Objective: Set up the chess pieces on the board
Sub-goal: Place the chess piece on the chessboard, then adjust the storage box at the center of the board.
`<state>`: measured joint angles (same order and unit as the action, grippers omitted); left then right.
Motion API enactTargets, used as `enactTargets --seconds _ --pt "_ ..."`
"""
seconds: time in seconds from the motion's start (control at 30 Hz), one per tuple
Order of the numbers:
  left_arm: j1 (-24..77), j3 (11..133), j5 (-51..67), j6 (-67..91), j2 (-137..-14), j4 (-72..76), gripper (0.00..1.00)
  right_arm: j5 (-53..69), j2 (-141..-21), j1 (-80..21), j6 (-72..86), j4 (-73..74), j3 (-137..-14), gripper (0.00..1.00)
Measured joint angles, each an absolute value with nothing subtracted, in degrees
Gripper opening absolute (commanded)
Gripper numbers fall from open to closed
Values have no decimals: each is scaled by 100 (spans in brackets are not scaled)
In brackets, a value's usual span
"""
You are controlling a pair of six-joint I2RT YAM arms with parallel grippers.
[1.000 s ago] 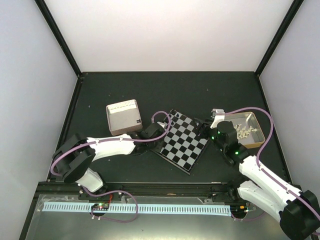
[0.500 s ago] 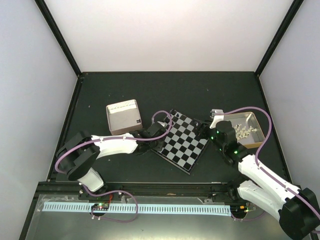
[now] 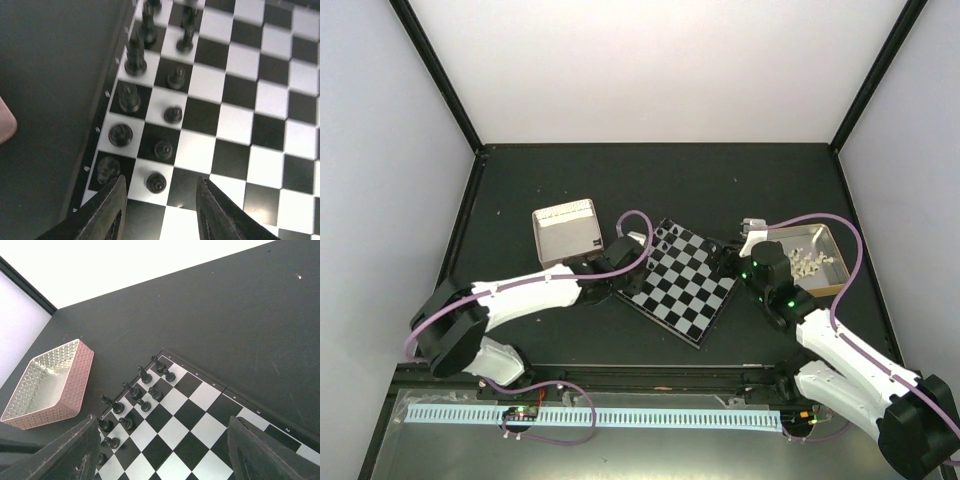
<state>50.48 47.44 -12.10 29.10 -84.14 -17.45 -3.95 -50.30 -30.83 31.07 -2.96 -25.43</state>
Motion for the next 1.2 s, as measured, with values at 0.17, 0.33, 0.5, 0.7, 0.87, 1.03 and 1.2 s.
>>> enactTargets --seconds 0.17,0.33,0.5,0.7,0.87,1.03,1.2 --pt "4654 4958 -1166 2683 -7787 -1861 55 -395 -5026 -3083 3133 -296 -2545 70" --pt "3826 5201 -952 1973 -7426 -1881 62 -379 -5074 -3083 3148 -301 -2565 70" --pt "2641 5312 -346 1520 -7378 -1894 67 -320 -5398 -3083 3140 -305 -2775 71" --pt "1581 5981 228 954 -8053 -2215 66 -340 -5760 -3083 3133 -414 -2961 71" --pt "1299 6943 478 248 -9126 -2611 69 -386 -6228 -3083 3057 -388 -3201 71" --pt "1190 7384 360 -252 -9885 -3129 70 -395 -6792 -3076 2989 -196 -3723 70" --pt "982 7996 5 -580 -10678 -3437 70 -410 -7354 -3050 2965 187 -4244 70"
